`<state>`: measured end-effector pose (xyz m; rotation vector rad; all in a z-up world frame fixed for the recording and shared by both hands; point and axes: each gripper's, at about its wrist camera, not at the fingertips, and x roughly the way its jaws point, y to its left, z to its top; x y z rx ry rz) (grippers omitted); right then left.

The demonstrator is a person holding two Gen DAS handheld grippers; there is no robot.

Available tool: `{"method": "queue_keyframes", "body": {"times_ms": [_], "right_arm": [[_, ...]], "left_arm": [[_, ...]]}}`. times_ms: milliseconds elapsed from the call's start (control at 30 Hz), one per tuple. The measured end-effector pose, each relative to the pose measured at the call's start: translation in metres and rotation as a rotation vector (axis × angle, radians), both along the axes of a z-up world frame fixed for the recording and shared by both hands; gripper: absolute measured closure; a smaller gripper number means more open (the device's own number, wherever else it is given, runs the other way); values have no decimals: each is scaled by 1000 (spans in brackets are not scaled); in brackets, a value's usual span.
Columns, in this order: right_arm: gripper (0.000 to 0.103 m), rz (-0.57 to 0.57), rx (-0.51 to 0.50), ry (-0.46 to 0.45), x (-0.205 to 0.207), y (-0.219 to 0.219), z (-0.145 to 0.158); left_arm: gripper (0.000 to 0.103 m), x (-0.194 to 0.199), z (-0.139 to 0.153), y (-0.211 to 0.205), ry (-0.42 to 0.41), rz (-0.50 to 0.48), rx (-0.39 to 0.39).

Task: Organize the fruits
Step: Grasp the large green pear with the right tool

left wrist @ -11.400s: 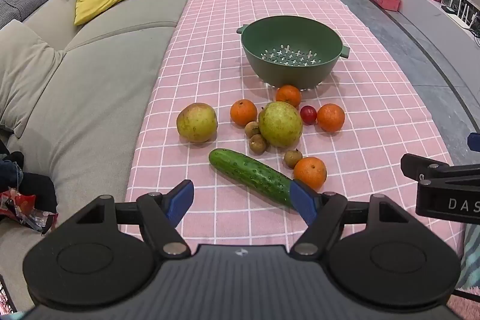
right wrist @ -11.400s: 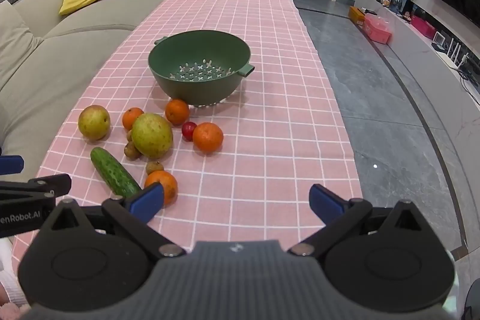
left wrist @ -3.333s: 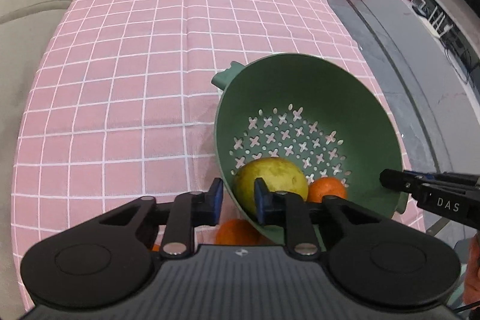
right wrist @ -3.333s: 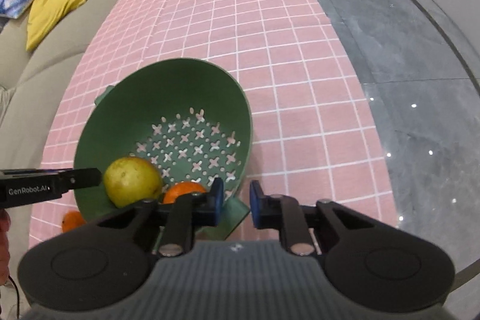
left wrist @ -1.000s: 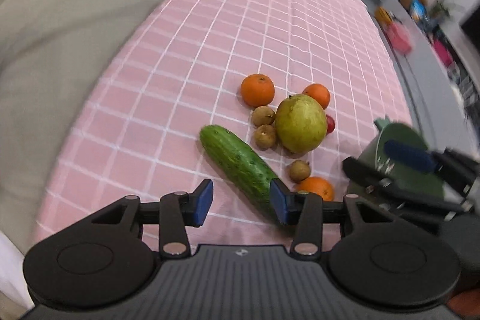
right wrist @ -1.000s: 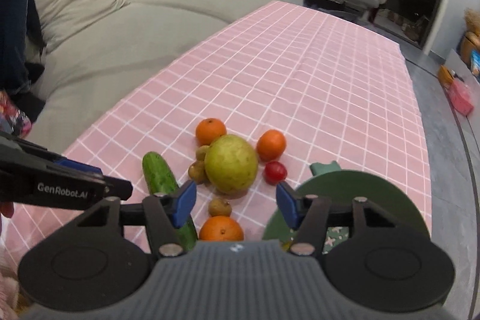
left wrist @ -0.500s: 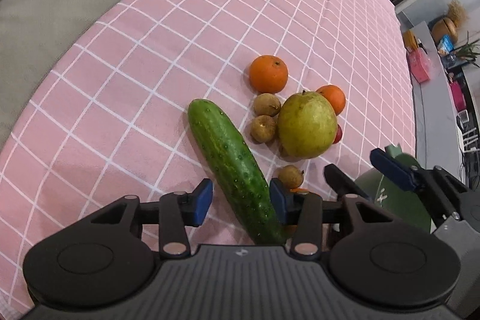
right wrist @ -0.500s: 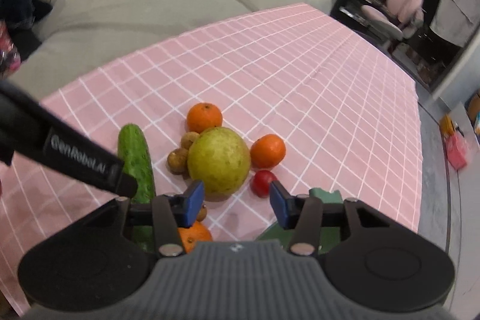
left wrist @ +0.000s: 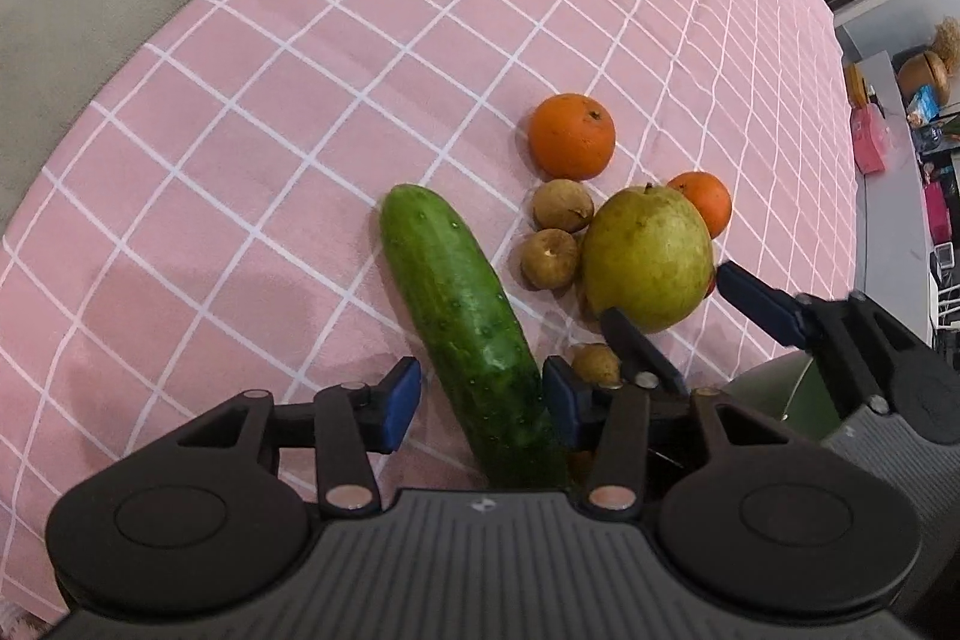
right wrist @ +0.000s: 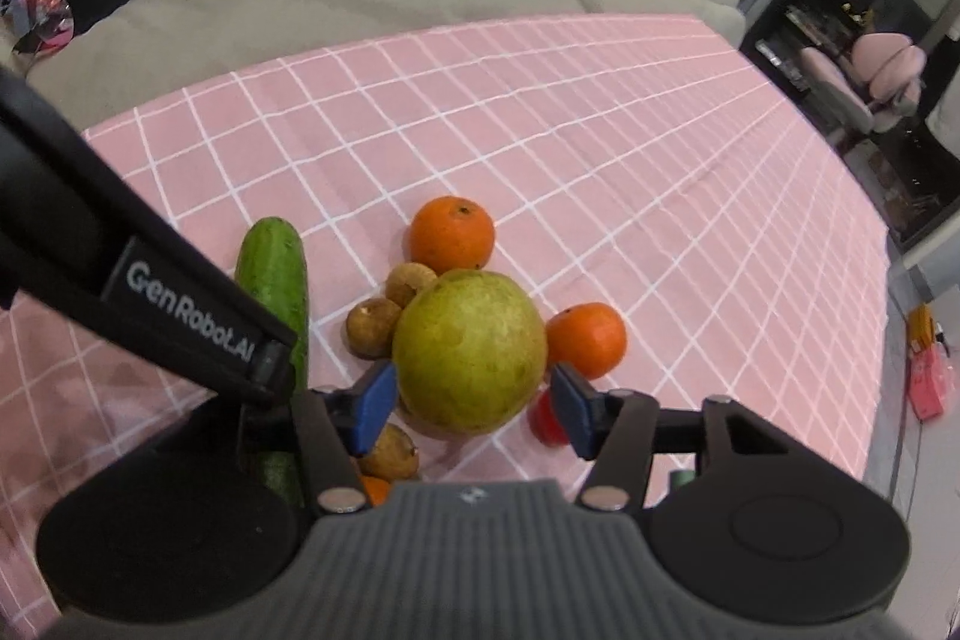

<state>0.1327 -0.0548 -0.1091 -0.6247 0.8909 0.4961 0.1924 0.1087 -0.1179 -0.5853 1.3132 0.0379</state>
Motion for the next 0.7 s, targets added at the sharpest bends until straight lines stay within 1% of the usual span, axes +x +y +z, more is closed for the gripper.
{"method": "queue_keyframes", "body": {"times_ms": [133,233,333,500,633,700], "right_arm": [[46,20,-19,0,5,3,-9],[44,10,16,17,10,-2,-9],[42,1,37,26,13,-4,-11],[37,14,41,41,19,-4,-15],[37,21,23,46,23,-1,-18],[38,12,33,61,27,-3,-20]], "left_arm": [[50,3,-1,0,10,3,1],[50,5,-3,3,22,14,-16],[49,7,-7,10,52,28,-58],[49,9,-10,18,76,36,-100],[49,8,-14,23,90,64,-137],[48,7,-16,25,92,73,-153]]}}
